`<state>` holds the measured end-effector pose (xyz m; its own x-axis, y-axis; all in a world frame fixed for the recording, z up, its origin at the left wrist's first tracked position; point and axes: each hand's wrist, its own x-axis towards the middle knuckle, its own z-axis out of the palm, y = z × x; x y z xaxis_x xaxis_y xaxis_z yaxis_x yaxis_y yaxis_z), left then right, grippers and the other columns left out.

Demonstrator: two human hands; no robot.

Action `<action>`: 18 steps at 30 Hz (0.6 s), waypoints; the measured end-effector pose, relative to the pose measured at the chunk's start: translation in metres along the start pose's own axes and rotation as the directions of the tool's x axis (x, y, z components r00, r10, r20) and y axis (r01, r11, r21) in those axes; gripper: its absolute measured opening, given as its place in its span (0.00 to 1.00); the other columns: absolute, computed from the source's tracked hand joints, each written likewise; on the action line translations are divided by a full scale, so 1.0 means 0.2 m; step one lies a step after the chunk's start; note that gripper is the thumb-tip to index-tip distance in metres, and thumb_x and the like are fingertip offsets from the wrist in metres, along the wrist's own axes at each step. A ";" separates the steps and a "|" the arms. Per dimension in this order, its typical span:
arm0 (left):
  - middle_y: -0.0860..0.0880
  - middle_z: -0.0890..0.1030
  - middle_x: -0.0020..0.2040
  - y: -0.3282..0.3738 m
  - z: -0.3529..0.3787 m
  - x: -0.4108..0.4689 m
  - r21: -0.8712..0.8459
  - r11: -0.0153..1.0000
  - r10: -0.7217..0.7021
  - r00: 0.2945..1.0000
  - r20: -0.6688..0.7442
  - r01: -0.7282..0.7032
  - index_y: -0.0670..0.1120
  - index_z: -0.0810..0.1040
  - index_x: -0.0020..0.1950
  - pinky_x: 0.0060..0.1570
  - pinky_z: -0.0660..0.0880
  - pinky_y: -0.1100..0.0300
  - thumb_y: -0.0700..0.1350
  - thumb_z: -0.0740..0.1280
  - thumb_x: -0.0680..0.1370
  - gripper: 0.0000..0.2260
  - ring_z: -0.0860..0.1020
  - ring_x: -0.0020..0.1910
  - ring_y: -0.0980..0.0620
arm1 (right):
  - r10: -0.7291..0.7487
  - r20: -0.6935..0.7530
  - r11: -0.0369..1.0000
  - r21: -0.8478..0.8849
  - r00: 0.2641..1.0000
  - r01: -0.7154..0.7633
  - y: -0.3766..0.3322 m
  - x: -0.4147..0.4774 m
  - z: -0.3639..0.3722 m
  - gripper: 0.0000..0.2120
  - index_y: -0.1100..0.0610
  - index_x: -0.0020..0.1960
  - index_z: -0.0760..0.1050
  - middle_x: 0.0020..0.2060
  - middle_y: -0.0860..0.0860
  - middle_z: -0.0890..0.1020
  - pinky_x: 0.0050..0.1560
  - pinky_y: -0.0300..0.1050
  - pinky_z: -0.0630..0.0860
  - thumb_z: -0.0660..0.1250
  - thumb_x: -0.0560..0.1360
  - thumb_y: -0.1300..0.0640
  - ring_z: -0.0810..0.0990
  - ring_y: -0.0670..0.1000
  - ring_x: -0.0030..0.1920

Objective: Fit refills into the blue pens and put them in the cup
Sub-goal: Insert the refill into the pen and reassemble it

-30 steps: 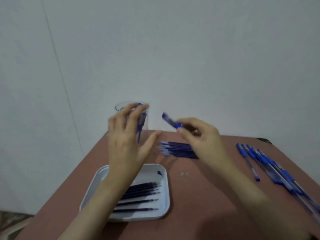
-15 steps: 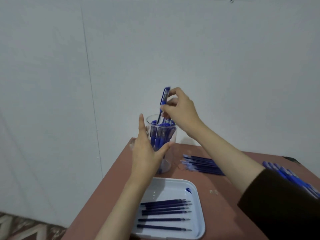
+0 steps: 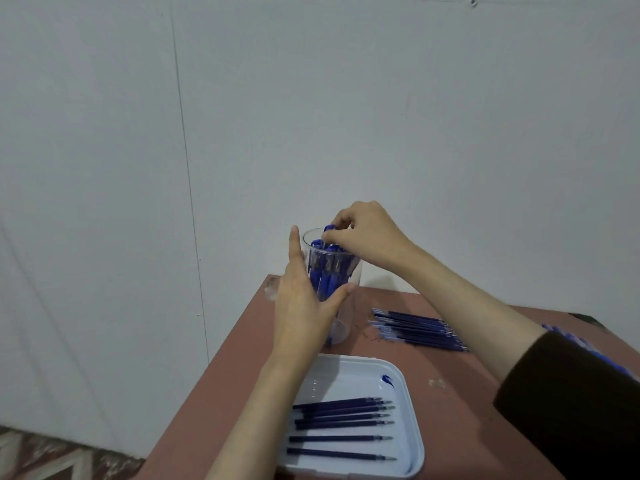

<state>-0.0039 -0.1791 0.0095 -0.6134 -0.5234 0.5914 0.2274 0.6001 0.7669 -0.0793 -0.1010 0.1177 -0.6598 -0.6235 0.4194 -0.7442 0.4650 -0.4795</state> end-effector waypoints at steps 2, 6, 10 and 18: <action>0.54 0.76 0.62 0.00 0.00 0.00 0.006 1.000 -0.009 1.000 0.006 0.009 0.60 0.38 0.75 0.45 0.72 0.70 0.53 0.74 0.70 0.50 0.77 0.56 0.54 | 0.003 0.045 0.993 -0.117 0.999 0.002 0.00 0.00 0.00 0.11 0.57 0.43 0.83 0.40 0.45 0.73 0.54 0.43 0.66 0.65 0.75 0.52 0.64 0.50 0.56; 0.51 0.75 0.63 -0.01 0.00 0.01 0.001 1.000 -0.014 1.000 0.003 0.014 0.59 0.39 0.76 0.44 0.69 0.71 0.52 0.74 0.70 0.49 0.76 0.59 0.53 | 0.016 0.115 0.976 -0.216 0.993 0.010 0.00 0.00 0.02 0.22 0.63 0.39 0.82 0.45 0.51 0.77 0.54 0.46 0.62 0.58 0.79 0.48 0.62 0.50 0.53; 0.50 0.75 0.63 -0.01 -0.01 0.00 0.047 0.999 0.007 1.000 0.008 -0.008 0.59 0.39 0.76 0.48 0.71 0.64 0.53 0.74 0.70 0.49 0.76 0.59 0.50 | -0.023 0.096 0.978 -0.202 0.995 0.042 0.02 -0.02 0.02 0.21 0.59 0.46 0.83 0.52 0.52 0.77 0.57 0.46 0.62 0.56 0.81 0.49 0.63 0.51 0.56; 0.44 0.70 0.68 0.24 -0.03 -0.16 0.276 0.915 0.356 0.911 -0.209 -0.294 0.45 0.62 0.73 0.64 0.65 0.56 0.50 0.64 0.75 0.28 0.65 0.65 0.48 | -0.054 -0.079 0.999 -0.008 0.995 0.053 0.17 -0.26 -0.18 0.11 0.51 0.54 0.81 0.49 0.47 0.77 0.52 0.41 0.63 0.61 0.79 0.52 0.69 0.48 0.55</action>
<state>0.0313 -0.1361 0.0288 -0.3195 -0.3898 0.8637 0.1800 0.8699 0.4591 -0.0741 -0.0304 0.1069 -0.6250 -0.5962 0.5039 -0.7791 0.4361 -0.4503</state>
